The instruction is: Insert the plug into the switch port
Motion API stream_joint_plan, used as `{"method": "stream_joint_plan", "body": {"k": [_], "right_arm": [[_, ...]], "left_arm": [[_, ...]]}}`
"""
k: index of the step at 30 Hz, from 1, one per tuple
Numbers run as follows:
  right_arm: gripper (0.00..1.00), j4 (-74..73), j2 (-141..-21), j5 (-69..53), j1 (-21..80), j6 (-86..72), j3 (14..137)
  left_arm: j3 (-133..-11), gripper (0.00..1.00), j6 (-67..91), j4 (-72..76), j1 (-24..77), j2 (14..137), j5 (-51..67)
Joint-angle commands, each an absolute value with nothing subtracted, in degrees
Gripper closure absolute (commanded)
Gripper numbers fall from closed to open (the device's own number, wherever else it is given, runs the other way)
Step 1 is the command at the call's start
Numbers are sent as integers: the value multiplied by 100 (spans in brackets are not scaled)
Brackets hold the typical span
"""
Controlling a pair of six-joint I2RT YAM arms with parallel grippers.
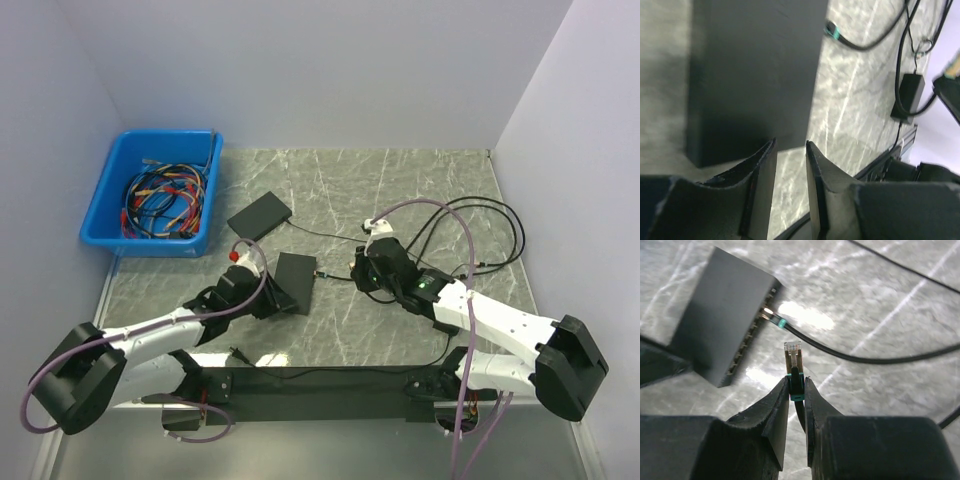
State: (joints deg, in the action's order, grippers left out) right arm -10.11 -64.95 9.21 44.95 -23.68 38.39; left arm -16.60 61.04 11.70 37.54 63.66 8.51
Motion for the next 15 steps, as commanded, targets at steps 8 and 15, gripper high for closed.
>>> {"method": "stream_joint_plan", "body": {"k": [8,15], "right_arm": [[100,-1107,-6249,1187,4465,-2566,3771],[100,-1055,-6205,1116,4473,-2645,3630]], "left_arm": [[-1327,57,6557,1661,4201,6337,237],[-1459,54,6951,1319,4700,6171,63]]}}
